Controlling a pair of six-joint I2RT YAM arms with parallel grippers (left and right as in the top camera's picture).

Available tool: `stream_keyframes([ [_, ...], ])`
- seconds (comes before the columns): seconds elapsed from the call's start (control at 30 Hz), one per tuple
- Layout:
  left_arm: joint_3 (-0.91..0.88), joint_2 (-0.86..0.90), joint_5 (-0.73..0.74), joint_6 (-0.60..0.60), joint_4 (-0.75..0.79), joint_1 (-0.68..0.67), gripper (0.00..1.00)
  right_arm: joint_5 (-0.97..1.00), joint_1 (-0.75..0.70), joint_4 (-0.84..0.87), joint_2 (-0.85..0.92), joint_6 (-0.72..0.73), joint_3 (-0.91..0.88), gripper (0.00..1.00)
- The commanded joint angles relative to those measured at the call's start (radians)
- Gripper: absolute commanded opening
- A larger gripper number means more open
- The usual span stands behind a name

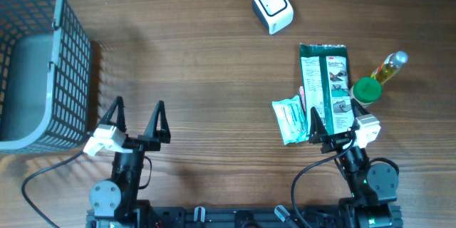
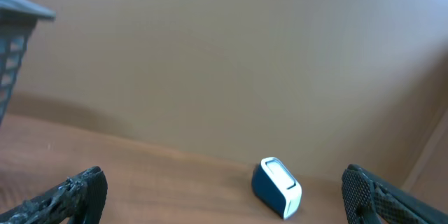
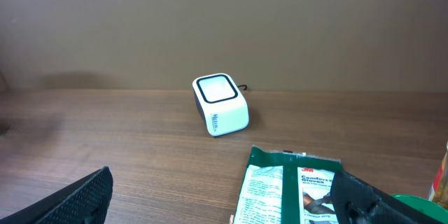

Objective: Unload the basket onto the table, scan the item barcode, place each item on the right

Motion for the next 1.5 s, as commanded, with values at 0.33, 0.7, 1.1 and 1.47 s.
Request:
stream_keyframes([
  [0.33, -0.027, -0.006, -0.045, 0.138, -0.280, 0.006, 1.00, 0.006, -0.003, 0.004, -0.009, -0.006, 0.000, 1.00],
  [0.7, -0.027, -0.006, -0.045, 0.138, -0.278, 0.006, 1.00, 0.006, -0.003, 0.004, -0.009, -0.006, 0.000, 1.00],
  [1.1, -0.027, -0.006, -0.045, 0.138, -0.278, 0.006, 1.00, 0.006, -0.003, 0.004, -0.009, -0.006, 0.000, 1.00],
  [1.47, -0.027, -0.006, -0.045, 0.138, -0.278, 0.006, 1.00, 0.006, -0.003, 0.004, -0.009, -0.006, 0.000, 0.99],
])
